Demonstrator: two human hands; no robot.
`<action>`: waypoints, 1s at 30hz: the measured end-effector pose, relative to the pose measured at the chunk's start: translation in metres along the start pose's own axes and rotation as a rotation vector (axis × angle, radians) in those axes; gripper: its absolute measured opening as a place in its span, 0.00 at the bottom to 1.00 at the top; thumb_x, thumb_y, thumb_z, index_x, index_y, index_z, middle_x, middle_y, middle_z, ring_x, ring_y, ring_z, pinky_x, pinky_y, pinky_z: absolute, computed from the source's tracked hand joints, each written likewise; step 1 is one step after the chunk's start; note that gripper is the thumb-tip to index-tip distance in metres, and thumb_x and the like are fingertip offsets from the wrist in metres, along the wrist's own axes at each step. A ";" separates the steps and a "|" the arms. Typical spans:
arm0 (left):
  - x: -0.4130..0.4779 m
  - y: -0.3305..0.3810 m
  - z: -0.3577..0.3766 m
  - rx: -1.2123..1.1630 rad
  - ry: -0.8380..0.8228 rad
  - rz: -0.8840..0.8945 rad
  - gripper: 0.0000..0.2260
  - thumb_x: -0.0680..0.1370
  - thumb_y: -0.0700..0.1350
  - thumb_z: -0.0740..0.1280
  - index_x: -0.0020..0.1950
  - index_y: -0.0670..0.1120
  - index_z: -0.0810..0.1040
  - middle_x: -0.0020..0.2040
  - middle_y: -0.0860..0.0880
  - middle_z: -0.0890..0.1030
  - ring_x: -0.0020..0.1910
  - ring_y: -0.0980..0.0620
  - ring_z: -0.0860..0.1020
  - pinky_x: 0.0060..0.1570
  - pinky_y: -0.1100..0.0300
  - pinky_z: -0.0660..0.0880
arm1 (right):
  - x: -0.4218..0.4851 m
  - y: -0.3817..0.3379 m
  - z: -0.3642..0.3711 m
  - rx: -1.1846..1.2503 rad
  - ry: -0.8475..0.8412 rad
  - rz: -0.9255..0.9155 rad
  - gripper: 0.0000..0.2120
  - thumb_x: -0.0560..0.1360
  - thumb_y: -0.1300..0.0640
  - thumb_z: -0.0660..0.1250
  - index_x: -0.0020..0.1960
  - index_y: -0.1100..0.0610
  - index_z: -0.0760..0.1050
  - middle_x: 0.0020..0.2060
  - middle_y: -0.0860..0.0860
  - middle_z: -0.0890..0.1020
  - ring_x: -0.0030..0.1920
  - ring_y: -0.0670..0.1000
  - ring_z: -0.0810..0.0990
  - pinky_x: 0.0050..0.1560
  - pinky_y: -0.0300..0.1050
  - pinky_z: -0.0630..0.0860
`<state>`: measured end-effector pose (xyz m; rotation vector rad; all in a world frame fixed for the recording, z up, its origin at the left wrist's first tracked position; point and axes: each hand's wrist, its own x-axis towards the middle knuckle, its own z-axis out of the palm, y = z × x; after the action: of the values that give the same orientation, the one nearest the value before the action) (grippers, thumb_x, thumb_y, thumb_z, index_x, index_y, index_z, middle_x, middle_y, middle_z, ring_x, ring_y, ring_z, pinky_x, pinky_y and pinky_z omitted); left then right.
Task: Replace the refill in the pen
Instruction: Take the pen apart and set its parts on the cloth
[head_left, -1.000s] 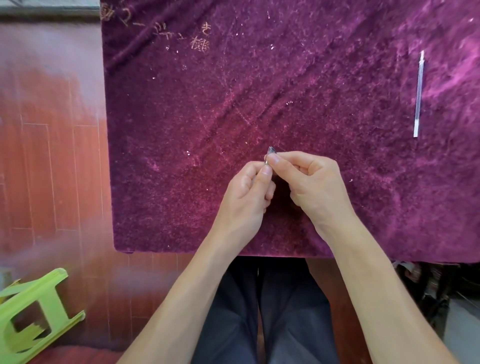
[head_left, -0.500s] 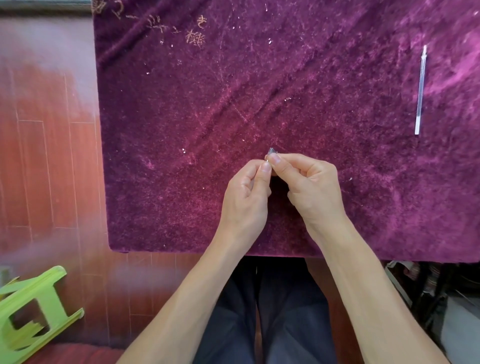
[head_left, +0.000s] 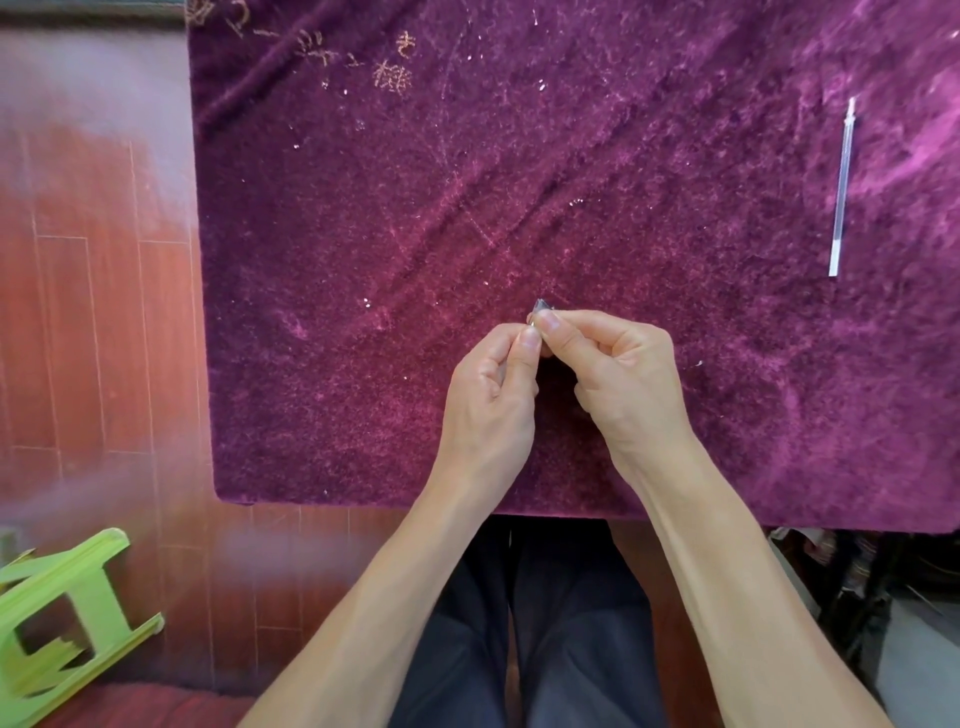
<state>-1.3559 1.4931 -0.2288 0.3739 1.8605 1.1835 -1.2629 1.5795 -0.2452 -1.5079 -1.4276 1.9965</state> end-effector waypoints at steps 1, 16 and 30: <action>0.000 0.000 0.000 0.005 0.003 0.006 0.14 0.87 0.46 0.59 0.52 0.44 0.83 0.29 0.63 0.75 0.28 0.64 0.72 0.31 0.71 0.69 | 0.000 0.000 0.000 0.004 -0.002 -0.003 0.06 0.81 0.57 0.74 0.52 0.58 0.89 0.37 0.42 0.89 0.33 0.35 0.84 0.33 0.24 0.74; 0.003 -0.006 -0.002 -0.211 -0.069 -0.204 0.09 0.81 0.50 0.55 0.45 0.56 0.73 0.29 0.53 0.68 0.25 0.59 0.61 0.24 0.63 0.59 | 0.062 -0.067 -0.003 -0.255 0.101 -0.118 0.04 0.78 0.52 0.77 0.49 0.51 0.89 0.40 0.43 0.90 0.34 0.37 0.85 0.35 0.27 0.74; 0.004 -0.016 -0.007 -0.513 -0.035 -0.181 0.06 0.82 0.47 0.60 0.50 0.52 0.76 0.30 0.48 0.74 0.23 0.55 0.66 0.23 0.61 0.66 | 0.116 -0.094 0.020 -0.532 0.204 -0.199 0.04 0.76 0.53 0.74 0.49 0.49 0.88 0.37 0.44 0.88 0.36 0.40 0.87 0.43 0.40 0.84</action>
<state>-1.3609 1.4839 -0.2429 -0.0587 1.4560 1.4566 -1.3602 1.6944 -0.2370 -1.6232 -2.0251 1.3629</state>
